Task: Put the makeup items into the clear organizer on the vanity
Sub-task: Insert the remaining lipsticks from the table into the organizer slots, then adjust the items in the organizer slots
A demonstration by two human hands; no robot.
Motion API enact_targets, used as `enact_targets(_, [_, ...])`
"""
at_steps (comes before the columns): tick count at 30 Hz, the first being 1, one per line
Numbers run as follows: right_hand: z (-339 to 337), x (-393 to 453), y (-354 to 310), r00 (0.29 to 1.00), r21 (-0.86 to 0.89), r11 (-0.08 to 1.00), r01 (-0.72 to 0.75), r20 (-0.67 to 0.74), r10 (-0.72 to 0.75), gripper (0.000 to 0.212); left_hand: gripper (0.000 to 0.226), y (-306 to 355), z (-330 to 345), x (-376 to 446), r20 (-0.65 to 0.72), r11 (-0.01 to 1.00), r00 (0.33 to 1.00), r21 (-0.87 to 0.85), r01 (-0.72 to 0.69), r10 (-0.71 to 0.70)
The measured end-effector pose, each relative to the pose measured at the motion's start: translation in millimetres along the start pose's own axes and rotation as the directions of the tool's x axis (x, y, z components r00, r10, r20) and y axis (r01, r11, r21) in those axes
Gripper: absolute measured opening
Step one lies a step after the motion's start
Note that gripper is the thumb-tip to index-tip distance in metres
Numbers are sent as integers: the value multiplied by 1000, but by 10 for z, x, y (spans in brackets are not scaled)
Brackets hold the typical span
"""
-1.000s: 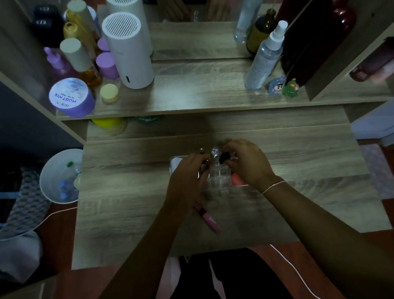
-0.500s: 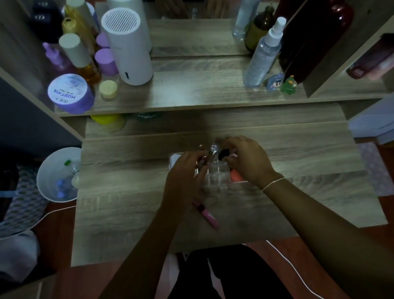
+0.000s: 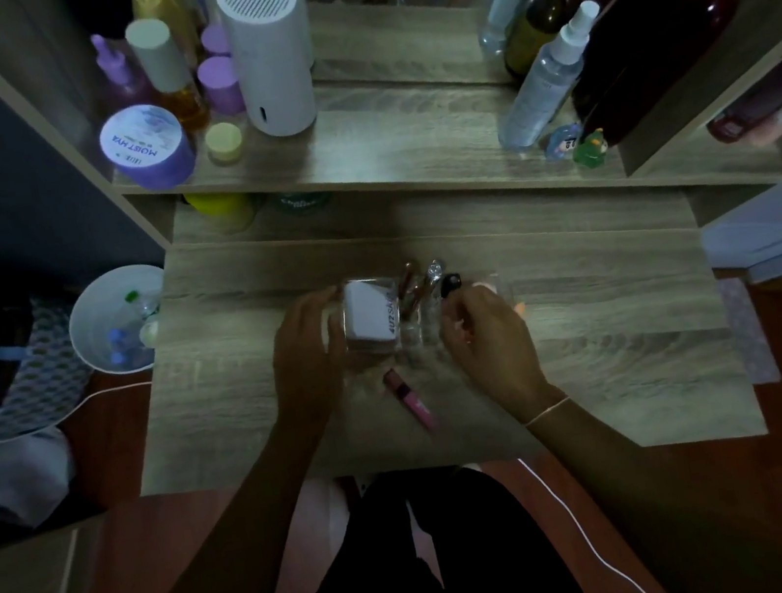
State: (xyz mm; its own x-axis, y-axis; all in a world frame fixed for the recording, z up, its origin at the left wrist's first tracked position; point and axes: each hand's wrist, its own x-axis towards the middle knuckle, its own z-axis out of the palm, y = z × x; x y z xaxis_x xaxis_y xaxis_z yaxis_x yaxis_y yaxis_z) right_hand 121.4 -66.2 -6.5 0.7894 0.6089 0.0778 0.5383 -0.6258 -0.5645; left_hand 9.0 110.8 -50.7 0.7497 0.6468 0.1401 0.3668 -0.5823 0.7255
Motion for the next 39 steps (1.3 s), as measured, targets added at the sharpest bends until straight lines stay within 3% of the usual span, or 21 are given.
enact_targets(3, [223, -196, -55, 988, -17, 1000, 23, 155, -20, 7, 41, -211, 44, -167, 39, 998, 999, 68, 11, -14])
enact_targets(6, [476, -346, -94, 967, -103, 993, 51, 255, -23, 23, 47, -321, 119, -360, 152, 983, 987, 166, -71, 46])
enact_targets(10, [662, -432, -80, 959, -109, 993, 43, 284, -10, 21, 54, -383, 200, -437, 292, 951, 955, 281, -128, 42])
enact_targets(19, [697, -359, -92, 964, -107, 994, 1, 264, 27, 14, 65, -488, 314, -414, 354, 900, 935, 404, -160, 7])
enact_targets(22, [547, -347, -111, 988, -34, 999, -33, 148, 37, 20, 67, -496, 322, -425, 345, 903, 938, 397, -166, 20])
enact_targets(25, [356, -351, -109, 997, 130, 991, -39, -60, 48, 22, 69, -496, 332, -424, 336, 906, 942, 389, -164, 26])
enact_targets(30, [222, -294, 5, 936, 244, 969, -32, -333, 115, 21, 68, -492, 317, -429, 336, 911, 941, 376, -170, 37])
enact_targets(39, [261, -111, 1, 936, 213, 977, -4, -342, 79, 19, 69, -476, 309, -413, 322, 910, 945, 374, -179, 53])
